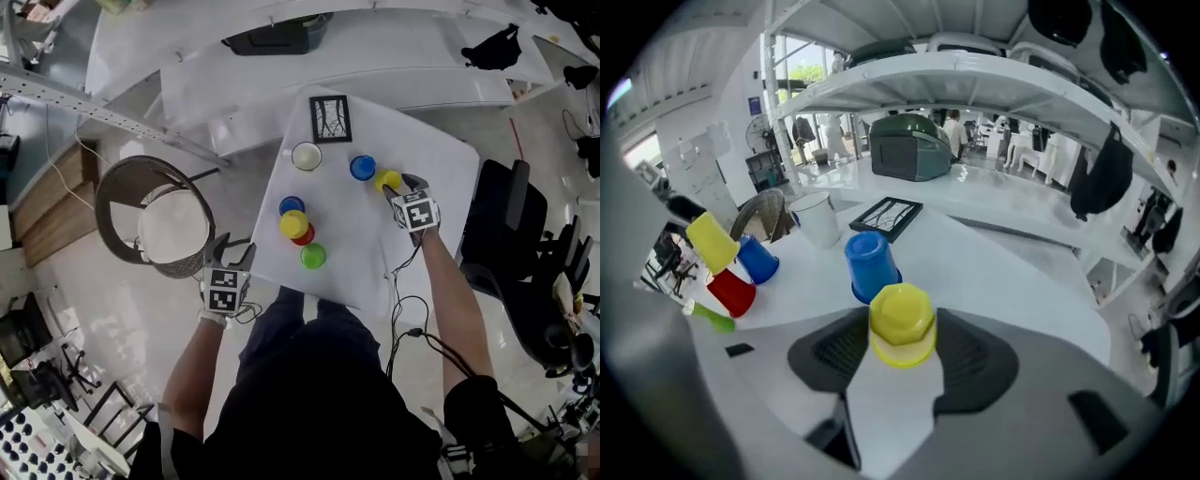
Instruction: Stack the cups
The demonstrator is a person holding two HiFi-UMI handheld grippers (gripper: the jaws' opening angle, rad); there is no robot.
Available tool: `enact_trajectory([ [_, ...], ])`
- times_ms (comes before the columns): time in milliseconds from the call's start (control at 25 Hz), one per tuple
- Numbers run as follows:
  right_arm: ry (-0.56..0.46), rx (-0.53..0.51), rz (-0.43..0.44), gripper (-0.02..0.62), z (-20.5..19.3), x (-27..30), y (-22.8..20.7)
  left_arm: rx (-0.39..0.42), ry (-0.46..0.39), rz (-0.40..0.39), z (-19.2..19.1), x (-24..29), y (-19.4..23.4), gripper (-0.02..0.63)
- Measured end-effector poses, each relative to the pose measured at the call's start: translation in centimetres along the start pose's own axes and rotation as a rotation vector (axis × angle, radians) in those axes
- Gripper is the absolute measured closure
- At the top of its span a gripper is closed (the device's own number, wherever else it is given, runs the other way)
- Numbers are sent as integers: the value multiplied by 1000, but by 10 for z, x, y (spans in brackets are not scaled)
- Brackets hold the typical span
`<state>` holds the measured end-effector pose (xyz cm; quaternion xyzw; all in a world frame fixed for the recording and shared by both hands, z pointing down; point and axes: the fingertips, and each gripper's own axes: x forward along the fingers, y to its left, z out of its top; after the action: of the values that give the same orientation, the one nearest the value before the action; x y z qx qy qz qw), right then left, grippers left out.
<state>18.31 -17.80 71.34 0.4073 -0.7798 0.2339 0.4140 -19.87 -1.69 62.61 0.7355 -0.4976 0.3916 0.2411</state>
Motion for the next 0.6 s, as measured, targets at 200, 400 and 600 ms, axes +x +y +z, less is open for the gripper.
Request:
enact_trajectory([
  [200,-10,-44,-19,385,5,-12,19,-9,-2,-1,-2,3,8,347],
  [400,-46,-1,18,385,6,-41,54,-5,-28,-9,6,11,11,357],
  [600,-78,-25,87,385,10,-67,111,10,-60,-40,18,17,10,359],
])
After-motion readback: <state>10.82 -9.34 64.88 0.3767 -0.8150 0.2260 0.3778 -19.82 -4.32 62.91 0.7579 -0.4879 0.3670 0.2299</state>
